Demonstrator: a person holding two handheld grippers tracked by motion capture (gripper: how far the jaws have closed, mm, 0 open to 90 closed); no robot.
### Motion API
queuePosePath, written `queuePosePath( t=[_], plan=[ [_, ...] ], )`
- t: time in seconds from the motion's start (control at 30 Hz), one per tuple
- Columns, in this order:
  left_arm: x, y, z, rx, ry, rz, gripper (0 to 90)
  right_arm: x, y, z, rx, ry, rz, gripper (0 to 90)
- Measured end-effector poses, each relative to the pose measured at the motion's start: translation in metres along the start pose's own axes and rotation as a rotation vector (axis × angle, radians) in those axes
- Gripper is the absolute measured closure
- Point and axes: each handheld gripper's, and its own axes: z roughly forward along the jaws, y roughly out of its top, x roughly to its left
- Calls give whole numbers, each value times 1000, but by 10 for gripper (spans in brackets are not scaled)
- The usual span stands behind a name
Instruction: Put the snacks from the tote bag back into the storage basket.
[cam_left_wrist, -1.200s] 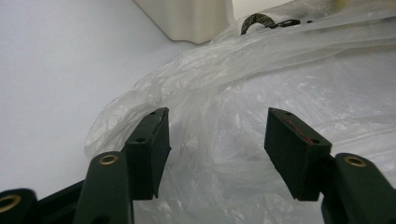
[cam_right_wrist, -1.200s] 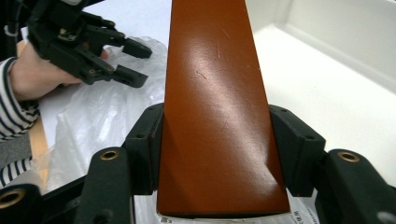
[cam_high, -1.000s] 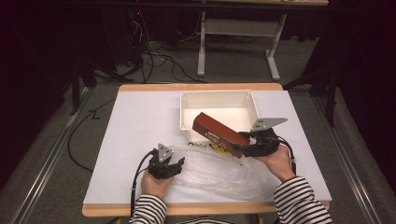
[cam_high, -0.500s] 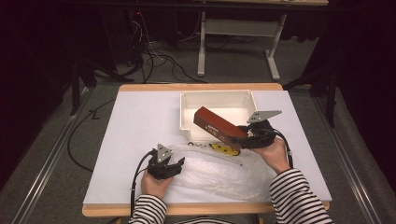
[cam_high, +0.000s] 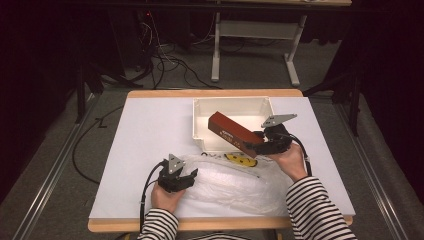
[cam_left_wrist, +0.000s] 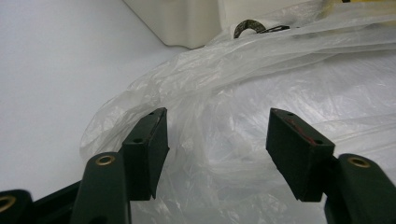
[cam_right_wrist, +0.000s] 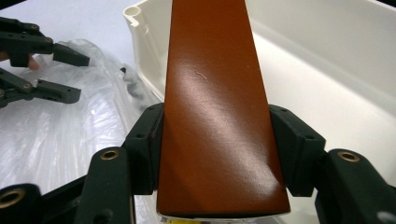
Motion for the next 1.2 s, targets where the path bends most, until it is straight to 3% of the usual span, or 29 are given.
queuePosePath(
  t=[0.57,1.2],
  plan=[
    [0,0,0,-4,-2,-1,391,-20,1,23,38,-53,56,426],
    [0,0,0,-2,-7,4,389,-28,4,47,86,-90,72,426]
  ],
)
